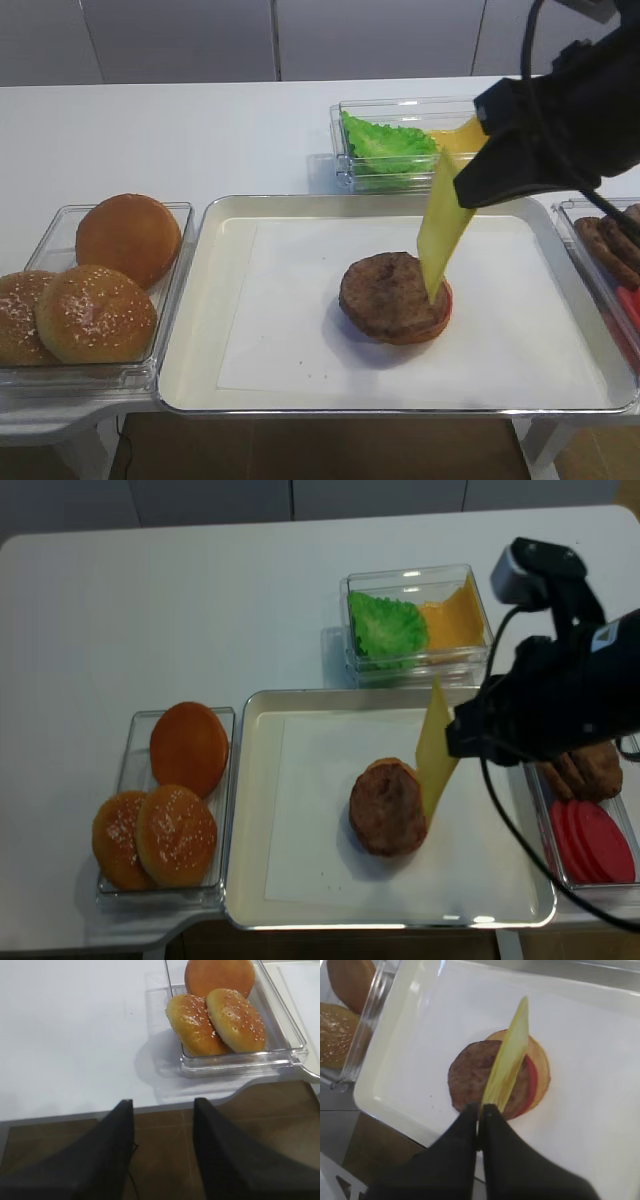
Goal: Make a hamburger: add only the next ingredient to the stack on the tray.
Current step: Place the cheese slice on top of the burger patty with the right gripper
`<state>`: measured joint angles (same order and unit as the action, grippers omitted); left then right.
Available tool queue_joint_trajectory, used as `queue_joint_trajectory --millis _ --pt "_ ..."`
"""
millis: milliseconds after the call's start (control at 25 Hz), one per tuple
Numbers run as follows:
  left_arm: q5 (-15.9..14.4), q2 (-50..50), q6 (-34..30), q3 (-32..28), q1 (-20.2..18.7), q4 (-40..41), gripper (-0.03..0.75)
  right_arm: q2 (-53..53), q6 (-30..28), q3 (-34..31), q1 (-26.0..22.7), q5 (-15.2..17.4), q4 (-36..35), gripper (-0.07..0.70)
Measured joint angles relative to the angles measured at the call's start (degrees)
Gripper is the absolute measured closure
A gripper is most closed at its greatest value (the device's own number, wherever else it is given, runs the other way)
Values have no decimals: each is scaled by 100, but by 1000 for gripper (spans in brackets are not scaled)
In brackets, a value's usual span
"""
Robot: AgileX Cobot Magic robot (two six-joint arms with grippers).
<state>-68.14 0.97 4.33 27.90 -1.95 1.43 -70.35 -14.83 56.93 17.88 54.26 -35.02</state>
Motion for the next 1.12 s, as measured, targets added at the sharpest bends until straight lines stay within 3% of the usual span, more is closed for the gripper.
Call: queue_joint_trajectory --millis 400,640,840,1120 --pt "0 0 0 0 0 0 416 -534 -188 -37 1008 -599 -679 619" --pt "0 0 0 0 0 0 416 -942 -442 -37 1190 -834 -914 619" --pt "0 0 0 0 0 0 416 -1110 -366 -37 1190 -992 -390 619" --pt "0 0 0 0 0 0 416 -1132 365 -37 1190 -1005 991 619"
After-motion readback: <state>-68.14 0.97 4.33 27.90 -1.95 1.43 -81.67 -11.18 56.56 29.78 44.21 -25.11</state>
